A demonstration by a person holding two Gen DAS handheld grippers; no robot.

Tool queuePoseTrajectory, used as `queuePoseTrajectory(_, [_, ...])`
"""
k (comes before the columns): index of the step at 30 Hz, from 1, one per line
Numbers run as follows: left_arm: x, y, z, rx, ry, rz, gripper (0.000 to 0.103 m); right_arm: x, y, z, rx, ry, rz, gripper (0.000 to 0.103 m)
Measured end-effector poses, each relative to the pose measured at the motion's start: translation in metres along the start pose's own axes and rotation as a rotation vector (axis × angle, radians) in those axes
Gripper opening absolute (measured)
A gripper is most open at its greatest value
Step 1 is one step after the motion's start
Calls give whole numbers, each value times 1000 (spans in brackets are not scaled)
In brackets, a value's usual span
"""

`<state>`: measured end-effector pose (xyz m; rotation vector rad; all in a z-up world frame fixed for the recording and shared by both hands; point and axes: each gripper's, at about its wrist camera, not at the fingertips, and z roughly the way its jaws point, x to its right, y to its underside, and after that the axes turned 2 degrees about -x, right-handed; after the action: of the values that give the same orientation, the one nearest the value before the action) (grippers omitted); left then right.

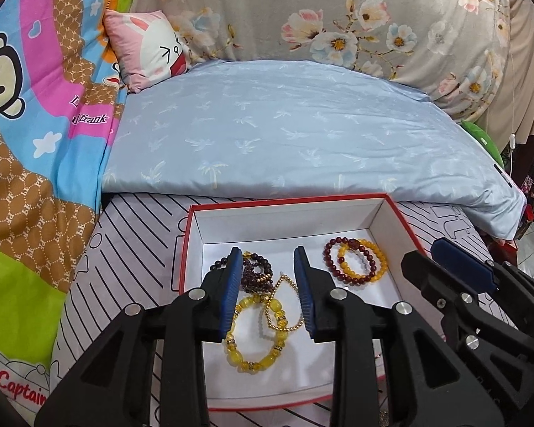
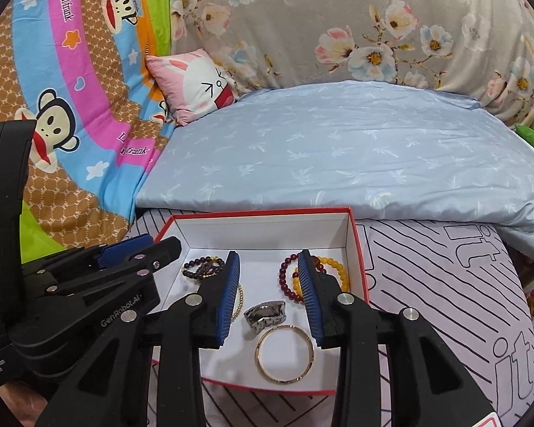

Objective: Organize jewelry
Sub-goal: 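Lift both open tools out of the red box, then lower the left tool onto the silver chain earring and close it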

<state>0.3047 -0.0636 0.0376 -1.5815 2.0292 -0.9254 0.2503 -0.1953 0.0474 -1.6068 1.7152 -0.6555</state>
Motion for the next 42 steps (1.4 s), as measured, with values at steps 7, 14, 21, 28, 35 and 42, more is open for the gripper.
queuePoseTrajectory(7, [2,4,-20,12,-2,-2,29,-4,3,-23,19,2,-12,34])
queuePoseTrajectory(14, [-6,19,-42,22,0,-24,34,-2,23,-43,12,12,-24,34])
queuePoseTrajectory(21, [-16,56,-57,-7,10,-53,42,5,61,-60,-34,19,-13,34])
queuePoseTrajectory(28, [-25,112,-62,-79,18,-87,43,12,107,-69,-101,6,30,34])
queuePoseTrajectory(35, [-25,161,-60,-145,41,-129,45,7,147,-59,-183,-13,50,34])
queuePoseTrajectory(42, [-22,176,-58,-155,30,-124,45,-4,154,-41,-210,-14,35,34])
